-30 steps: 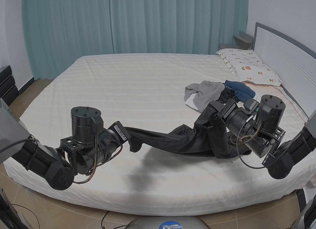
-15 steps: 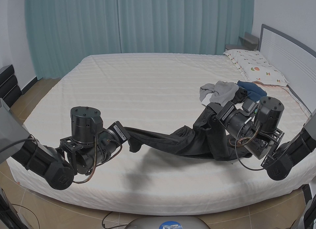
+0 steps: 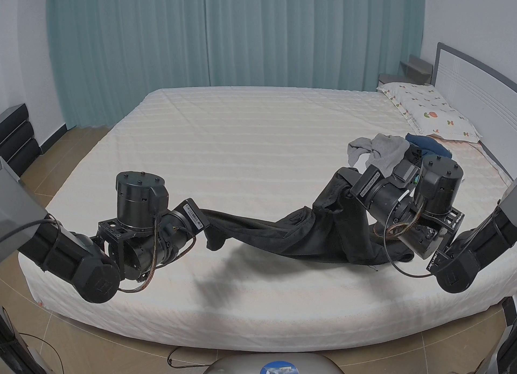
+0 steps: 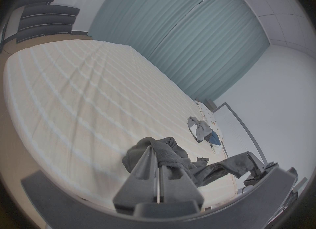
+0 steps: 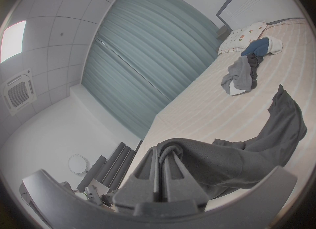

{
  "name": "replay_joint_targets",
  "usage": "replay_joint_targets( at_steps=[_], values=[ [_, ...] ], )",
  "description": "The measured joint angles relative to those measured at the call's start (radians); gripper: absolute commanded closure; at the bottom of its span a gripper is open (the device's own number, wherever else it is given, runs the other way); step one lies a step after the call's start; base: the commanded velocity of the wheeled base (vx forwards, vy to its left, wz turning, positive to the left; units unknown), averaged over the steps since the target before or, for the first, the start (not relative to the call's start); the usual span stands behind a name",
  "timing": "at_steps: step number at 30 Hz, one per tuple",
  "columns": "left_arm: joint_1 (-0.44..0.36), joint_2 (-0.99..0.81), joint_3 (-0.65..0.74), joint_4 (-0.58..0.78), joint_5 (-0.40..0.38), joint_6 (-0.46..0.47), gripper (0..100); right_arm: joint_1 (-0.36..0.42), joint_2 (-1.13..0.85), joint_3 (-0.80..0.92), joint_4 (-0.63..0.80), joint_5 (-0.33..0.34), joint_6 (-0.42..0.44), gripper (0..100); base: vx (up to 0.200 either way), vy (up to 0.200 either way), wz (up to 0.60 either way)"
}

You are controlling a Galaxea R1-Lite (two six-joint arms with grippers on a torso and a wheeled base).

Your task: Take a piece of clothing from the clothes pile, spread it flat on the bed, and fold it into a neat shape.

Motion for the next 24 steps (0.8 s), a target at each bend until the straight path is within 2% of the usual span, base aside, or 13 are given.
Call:
replay_joint_targets(
  at_steps=[7, 15, 20, 24],
  values=[
    [-0.019, -0.009, 0.021, 0.018, -0.002, 0.003, 100, -0.006, -0.038, 0.059, 0.031, -0.005, -0.003, 100, -0.200, 0.000, 0.00],
    [-0.071, -0.083, 0.082, 0.056, -0.001, 0.005, 100, 0.024, -0.197, 0.163, 0.100, -0.013, -0.003, 100, -0.200, 0.000, 0.00],
    [-0.103, -0.174, 0.091, 0.150, -0.001, 0.005, 100, 0.061, -0.343, 0.182, 0.203, -0.053, -0.015, 100, 0.000, 0.000, 0.00],
    [-0.120, -0.267, 0.058, 0.259, -0.001, 0.005, 100, 0.103, -0.485, 0.133, 0.374, -0.087, -0.050, 100, 0.000, 0.000, 0.00]
  ],
)
